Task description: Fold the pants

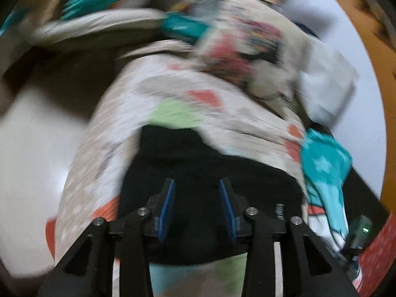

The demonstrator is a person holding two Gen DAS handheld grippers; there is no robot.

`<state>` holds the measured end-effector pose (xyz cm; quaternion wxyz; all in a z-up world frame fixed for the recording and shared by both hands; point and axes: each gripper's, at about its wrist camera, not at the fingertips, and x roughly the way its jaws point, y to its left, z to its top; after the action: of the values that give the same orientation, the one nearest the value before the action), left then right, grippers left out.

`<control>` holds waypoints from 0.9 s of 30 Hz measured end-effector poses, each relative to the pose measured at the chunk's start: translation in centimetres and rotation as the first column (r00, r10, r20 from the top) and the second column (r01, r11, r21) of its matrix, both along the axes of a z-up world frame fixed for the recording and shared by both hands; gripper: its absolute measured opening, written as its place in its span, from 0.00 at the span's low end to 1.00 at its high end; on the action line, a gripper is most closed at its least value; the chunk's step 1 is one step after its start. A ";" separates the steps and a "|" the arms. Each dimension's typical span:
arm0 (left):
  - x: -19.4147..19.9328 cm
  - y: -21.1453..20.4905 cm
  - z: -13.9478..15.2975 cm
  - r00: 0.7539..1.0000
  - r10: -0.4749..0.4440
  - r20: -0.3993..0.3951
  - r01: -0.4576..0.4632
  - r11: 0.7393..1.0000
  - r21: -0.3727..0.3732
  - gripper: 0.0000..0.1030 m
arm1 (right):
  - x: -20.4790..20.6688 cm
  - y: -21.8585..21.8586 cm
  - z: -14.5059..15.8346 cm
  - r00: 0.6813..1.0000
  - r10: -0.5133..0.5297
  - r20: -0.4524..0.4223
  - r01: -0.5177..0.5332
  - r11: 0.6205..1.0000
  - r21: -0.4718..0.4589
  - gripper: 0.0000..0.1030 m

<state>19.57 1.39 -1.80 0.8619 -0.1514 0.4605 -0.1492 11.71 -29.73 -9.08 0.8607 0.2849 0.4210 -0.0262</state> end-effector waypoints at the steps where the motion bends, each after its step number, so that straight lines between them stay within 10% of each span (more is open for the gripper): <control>1: 1.0 -2.1 0.6 0.998 -0.064 0.006 0.064 0.998 0.014 0.41 | -0.1 -0.4 -0.4 1.000 -0.011 -0.006 0.011 1.000 0.001 0.56; 13: 9.1 -24.1 -5.6 0.839 -0.510 -0.189 0.535 0.837 0.114 0.41 | 1.3 -2.6 -4.1 0.995 -0.093 0.047 0.085 0.986 0.143 0.57; 21: 10.2 -28.8 -9.7 0.752 -0.604 -0.264 0.652 0.740 0.163 0.43 | 2.7 -2.2 -4.3 0.995 -0.061 0.074 0.051 0.990 0.133 0.54; 23: 9.7 -28.9 -9.6 0.734 -0.627 -0.260 0.674 0.719 0.169 0.31 | 3.0 -2.2 -4.2 0.997 -0.045 0.063 0.036 0.990 0.133 0.31; 27: 9.1 -27.3 -7.8 0.738 -0.639 -0.217 0.668 0.736 0.107 0.21 | 3.0 -1.6 -3.3 0.997 -0.016 0.079 0.005 0.991 0.137 0.24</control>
<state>28.62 -25.91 -9.56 0.7224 0.0862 0.5657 -0.3882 14.67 -31.36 -12.36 0.8553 0.3463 0.3853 0.0095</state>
